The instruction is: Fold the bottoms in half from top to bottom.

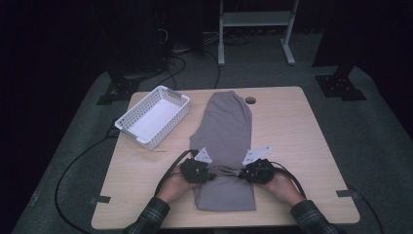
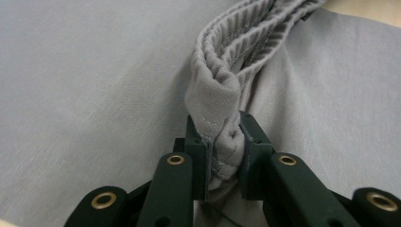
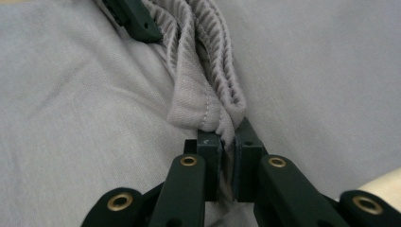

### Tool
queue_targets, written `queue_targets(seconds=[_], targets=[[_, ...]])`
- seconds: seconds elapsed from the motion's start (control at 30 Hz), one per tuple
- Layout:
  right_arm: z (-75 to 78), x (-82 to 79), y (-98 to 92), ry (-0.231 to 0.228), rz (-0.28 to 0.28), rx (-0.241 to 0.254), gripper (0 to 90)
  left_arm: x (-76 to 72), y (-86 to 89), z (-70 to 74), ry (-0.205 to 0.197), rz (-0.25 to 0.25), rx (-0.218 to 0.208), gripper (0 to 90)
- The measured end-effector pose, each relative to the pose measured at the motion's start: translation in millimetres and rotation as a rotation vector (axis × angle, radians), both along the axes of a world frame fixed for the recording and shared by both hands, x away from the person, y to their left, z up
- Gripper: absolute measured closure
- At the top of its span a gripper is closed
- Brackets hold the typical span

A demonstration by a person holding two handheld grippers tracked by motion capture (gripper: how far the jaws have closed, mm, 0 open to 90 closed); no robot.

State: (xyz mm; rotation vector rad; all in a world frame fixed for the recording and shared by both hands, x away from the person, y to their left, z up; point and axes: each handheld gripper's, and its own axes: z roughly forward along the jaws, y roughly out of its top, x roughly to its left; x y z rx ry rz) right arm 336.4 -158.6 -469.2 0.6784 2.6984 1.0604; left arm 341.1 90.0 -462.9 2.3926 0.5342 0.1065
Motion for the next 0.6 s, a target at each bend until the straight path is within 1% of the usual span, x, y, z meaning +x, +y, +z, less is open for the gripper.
queue_targets(seconds=[0.03, 0.07, 0.17, 0.27, 0.3, 0.4, 0.47, 0.5, 0.53, 0.6], targets=[[0.1, -4.2, -0.8, 0.006, 0.013, 0.001, 83.7, -4.8, 0.5, 0.0, 0.016, -0.008, -0.005, 76.9], [0.4, -8.8, -1.3, 0.014, 0.026, -0.001, 83.7, -10.0, 0.9, 0.3, 0.024, -0.019, -0.004, 76.9], [1.6, -23.4, -2.1, 0.026, 0.073, -0.015, 83.7, -27.3, 1.3, 0.7, 0.04, -0.049, -0.001, 76.9], [2.3, -39.2, -3.2, 0.051, 0.113, -0.014, 83.7, -49.7, 1.0, 1.1, 0.044, -0.093, 0.005, 76.9], [2.3, -44.6, -4.6, 0.059, 0.143, -0.015, 83.7, -56.2, 1.3, 0.9, 0.048, -0.105, 0.002, 76.9], [2.6, -56.4, -6.7, 0.082, 0.189, -0.015, 83.7, -69.7, 2.1, 0.4, 0.058, -0.13, -0.009, 76.9], [3.3, -61.7, -7.9, 0.095, 0.211, -0.012, 83.7, -73.0, 2.6, 1.2, 0.068, -0.135, -0.018, 76.9], [4.1, -62.5, -8.4, 0.092, 0.217, -0.015, 83.6, -71.5, 3.4, 2.8, 0.065, -0.139, -0.025, 76.9], [6.0, -62.2, -8.7, 0.09, 0.218, -0.009, 83.6, -69.3, 4.3, 5.6, 0.066, -0.128, -0.041, 76.9], [13.8, -58.7, -10.4, 0.073, 0.213, 0.025, 83.6, -61.3, 8.1, 14.8, 0.056, -0.113, -0.078, 76.9]])
